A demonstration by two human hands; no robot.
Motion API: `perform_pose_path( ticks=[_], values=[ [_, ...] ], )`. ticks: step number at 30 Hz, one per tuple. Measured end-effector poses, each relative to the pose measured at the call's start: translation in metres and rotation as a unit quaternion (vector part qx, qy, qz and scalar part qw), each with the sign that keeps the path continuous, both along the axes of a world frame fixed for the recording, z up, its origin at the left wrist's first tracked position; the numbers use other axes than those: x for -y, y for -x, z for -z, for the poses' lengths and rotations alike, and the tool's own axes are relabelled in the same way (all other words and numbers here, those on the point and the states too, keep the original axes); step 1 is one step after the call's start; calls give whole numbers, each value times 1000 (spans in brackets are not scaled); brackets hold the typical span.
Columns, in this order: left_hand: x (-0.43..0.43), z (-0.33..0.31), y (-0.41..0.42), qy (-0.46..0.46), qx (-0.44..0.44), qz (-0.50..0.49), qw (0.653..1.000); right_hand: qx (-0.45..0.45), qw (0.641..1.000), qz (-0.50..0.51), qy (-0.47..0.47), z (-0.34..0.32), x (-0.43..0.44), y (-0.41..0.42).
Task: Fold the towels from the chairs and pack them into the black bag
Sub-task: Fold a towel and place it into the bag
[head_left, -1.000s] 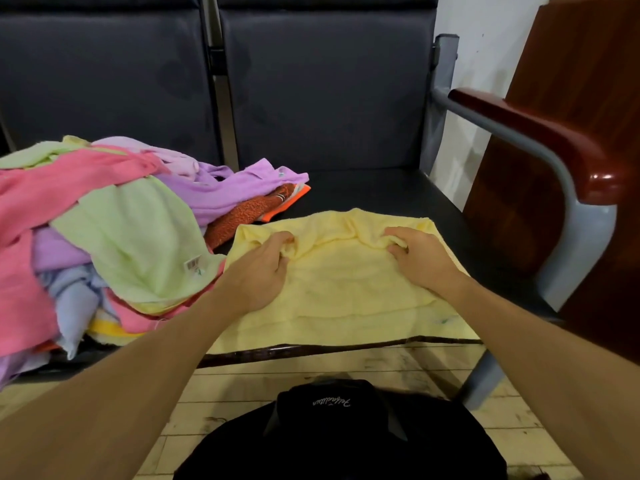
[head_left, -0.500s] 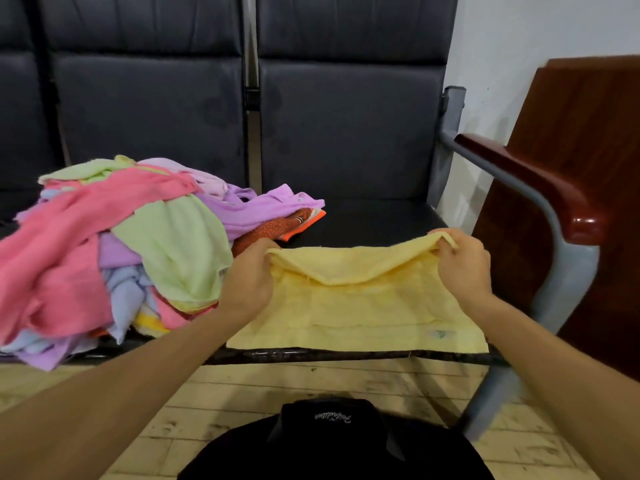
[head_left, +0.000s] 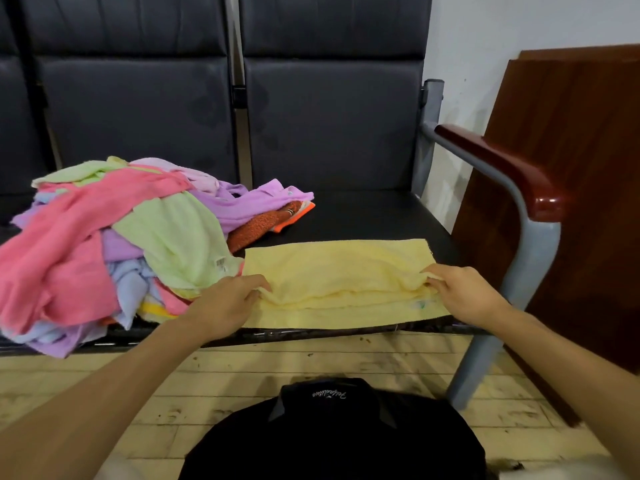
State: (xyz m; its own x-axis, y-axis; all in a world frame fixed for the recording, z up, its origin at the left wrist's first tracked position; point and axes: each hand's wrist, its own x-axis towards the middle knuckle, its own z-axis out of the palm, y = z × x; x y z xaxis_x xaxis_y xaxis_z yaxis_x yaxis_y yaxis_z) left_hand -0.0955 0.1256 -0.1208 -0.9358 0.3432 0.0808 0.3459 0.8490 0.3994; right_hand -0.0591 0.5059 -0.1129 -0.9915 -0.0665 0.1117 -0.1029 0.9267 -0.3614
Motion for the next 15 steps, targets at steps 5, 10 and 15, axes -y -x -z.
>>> perform_pose_path(
  ticks=[5,10,15],
  values=[
    [-9,2,9,-86,27,-30,995,22,999,18,39,6,8,11],
    [-5,-3,12,-131,-37,-10,991,-75,991,70,92,-5,5,9],
    [2,-16,4,-172,-70,-18,983,-105,985,79,114,-12,-11,-1]
  ],
)
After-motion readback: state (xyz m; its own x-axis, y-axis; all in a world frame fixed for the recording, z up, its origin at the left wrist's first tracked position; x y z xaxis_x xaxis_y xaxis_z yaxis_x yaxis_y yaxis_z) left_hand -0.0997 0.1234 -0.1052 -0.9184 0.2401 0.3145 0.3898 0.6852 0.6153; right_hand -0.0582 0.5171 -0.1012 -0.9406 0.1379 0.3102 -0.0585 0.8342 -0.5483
